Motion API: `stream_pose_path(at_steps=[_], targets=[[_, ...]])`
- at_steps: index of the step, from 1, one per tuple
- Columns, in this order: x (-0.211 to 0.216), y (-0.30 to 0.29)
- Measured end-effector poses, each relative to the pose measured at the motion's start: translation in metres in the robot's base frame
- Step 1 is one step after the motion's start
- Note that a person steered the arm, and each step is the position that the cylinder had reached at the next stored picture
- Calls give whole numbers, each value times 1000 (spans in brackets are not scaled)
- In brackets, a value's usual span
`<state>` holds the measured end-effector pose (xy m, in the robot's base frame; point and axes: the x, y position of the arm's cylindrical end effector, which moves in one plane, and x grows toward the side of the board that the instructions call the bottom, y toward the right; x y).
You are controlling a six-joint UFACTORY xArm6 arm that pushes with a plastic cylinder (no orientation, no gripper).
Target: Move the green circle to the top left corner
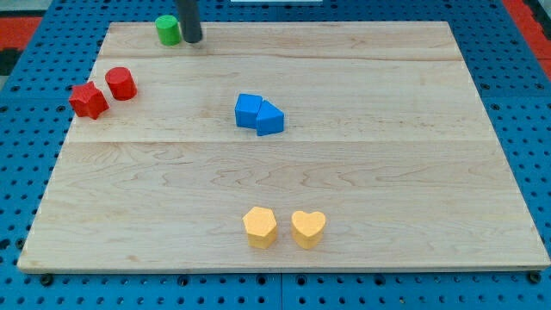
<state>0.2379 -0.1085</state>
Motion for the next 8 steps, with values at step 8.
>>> stream_pose_path(at_steps=[8], targets=[[-39,-100]])
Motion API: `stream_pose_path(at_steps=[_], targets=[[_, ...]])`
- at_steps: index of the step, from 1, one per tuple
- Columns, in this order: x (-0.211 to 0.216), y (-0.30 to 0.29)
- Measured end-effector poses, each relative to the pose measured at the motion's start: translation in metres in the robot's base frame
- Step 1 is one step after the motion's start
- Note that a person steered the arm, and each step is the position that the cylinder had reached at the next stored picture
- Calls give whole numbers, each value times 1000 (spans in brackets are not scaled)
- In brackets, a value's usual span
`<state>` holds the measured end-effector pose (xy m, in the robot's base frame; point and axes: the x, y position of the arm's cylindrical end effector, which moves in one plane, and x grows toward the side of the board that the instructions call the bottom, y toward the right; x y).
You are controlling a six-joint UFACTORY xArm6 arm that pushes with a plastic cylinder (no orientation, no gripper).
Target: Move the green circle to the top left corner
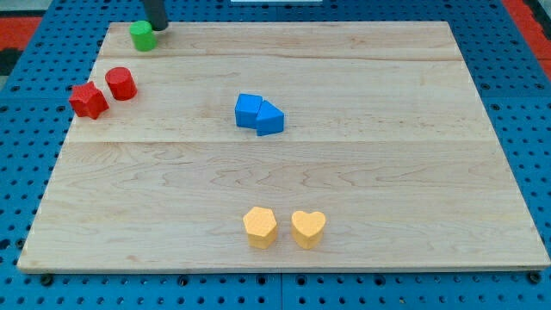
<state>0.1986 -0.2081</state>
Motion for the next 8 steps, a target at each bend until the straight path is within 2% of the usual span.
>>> stream_pose_path(at_steps=[1,4,5,7,8], targets=[[6,54],[81,371],[105,444],[125,549],[126,553]])
